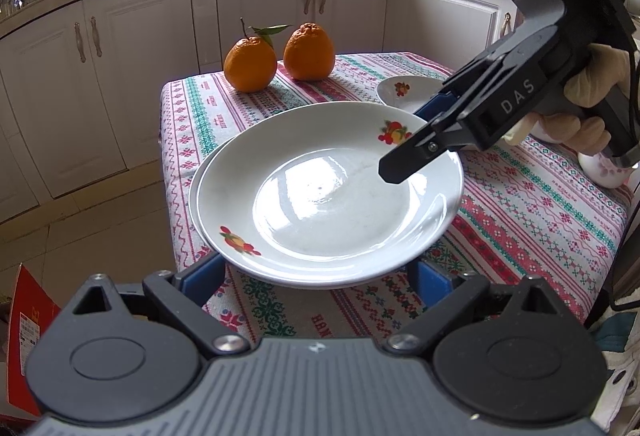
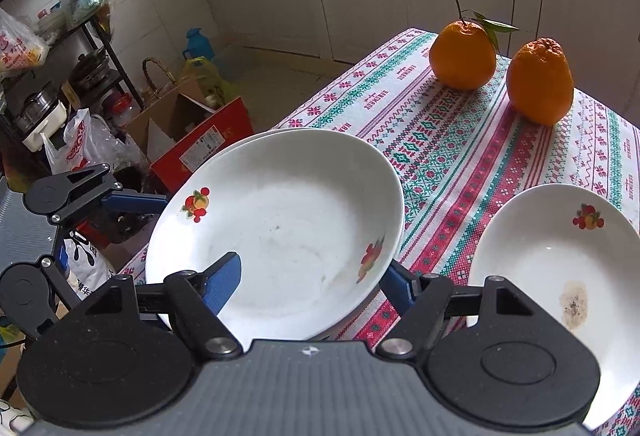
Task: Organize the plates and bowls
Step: 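Open the right gripper and withdraw it from the stacked plates, then move the right gripper toward the flowered plate in the table's middle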
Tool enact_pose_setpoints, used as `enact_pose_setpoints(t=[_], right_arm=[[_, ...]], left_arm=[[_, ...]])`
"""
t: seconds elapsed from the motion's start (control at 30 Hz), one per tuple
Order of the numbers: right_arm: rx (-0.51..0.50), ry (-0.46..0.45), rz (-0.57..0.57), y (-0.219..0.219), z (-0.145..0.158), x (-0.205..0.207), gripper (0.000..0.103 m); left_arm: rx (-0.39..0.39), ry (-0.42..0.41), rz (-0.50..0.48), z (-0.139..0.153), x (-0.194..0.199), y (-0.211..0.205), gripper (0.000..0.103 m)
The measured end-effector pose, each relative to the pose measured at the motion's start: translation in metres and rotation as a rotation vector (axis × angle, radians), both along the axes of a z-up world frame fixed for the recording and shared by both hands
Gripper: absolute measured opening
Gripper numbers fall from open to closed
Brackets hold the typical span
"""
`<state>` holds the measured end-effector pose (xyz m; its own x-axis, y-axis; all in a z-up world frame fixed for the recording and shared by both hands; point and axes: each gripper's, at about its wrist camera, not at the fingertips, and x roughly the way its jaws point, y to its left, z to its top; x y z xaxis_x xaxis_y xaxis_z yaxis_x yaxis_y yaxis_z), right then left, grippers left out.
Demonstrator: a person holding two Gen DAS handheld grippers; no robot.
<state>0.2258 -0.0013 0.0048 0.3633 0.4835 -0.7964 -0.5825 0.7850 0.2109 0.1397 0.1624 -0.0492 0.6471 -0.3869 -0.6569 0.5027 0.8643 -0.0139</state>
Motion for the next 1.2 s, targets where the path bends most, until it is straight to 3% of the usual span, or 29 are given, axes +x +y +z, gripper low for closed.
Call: enact_pose_setpoints(t=[0.43, 0.63, 0.83, 1.2], right_arm=[[-0.038, -0.004, -0.007, -0.001, -0.006, -0.007, 0.080], [-0.043, -0.071, -0.023, -0.007, -0.001, -0.022, 0.093], [-0.081, -0.152, -0.137, -0.029, -0.001, -0.050, 0.103], [-0.152, -0.193, -0.380, -0.089, -0.019, -0.094, 0.103]], left_arm=[[-0.005, -0.004, 0.002, -0.001, -0.002, 0.000, 0.099], [-0.011, -0.022, 0.018, 0.004, -0.006, 0.000, 0.099], [-0.030, -0.073, 0.036, 0.021, -0.018, -0.007, 0.102], [-0.020, -0.141, -0.018, 0.042, -0.021, -0.051, 0.102]])
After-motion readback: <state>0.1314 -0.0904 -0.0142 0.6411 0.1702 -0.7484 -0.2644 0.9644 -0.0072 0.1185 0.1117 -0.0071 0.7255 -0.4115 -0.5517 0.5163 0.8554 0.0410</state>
